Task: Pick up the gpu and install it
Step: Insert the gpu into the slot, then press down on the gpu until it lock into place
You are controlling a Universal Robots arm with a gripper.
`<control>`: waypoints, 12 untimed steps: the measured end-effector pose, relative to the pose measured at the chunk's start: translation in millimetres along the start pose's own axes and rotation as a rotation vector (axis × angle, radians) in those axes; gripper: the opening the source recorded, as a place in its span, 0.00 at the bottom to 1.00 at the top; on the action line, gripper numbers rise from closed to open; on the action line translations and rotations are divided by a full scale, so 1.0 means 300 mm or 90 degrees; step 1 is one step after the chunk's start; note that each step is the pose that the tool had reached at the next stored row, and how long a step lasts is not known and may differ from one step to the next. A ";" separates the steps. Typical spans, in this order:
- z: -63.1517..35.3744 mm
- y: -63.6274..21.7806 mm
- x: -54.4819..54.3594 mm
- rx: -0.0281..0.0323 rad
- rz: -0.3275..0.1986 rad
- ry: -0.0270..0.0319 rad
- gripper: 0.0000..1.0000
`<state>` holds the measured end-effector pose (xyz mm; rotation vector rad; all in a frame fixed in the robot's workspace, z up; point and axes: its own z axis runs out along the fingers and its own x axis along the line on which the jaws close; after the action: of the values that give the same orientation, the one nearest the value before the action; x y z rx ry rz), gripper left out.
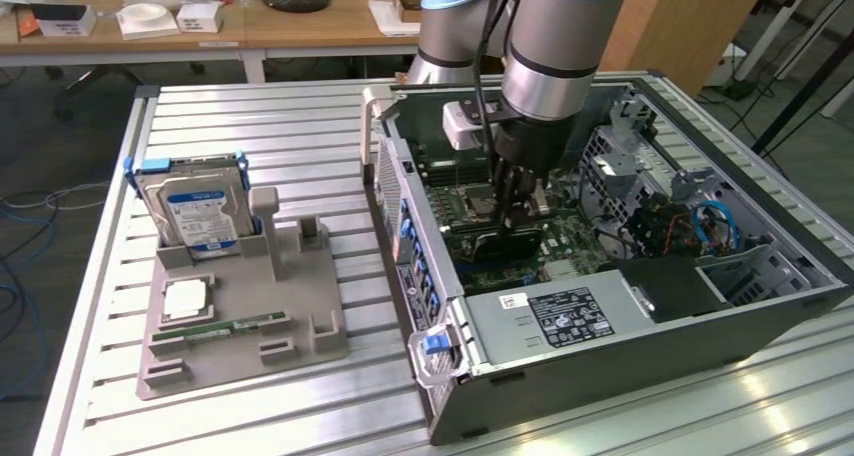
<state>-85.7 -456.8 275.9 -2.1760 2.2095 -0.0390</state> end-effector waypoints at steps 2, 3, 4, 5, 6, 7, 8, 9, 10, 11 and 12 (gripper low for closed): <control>0.000 0.000 0.000 0.0000 0.000 0.0000 0.20; 0.000 0.000 0.000 0.0000 0.000 0.0000 0.14; 0.000 0.000 0.000 0.0000 0.000 0.0000 0.14; 0.000 0.000 0.000 0.0000 0.000 0.0000 0.14; 0.000 0.000 0.000 0.0000 0.000 0.0000 0.11; 0.000 0.000 0.000 0.0000 0.000 0.0000 0.11; 0.000 0.000 0.000 0.0000 0.000 0.0000 0.11; 0.000 0.000 0.000 0.0000 0.000 0.0000 0.11; 0.000 0.000 0.000 0.0000 0.000 0.0000 0.11; 0.000 0.001 0.000 0.0001 0.000 0.0000 0.11; 0.000 0.001 0.000 -0.0074 0.000 0.0007 0.11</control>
<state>-85.9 -456.8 275.9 -2.1824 2.2159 -0.0275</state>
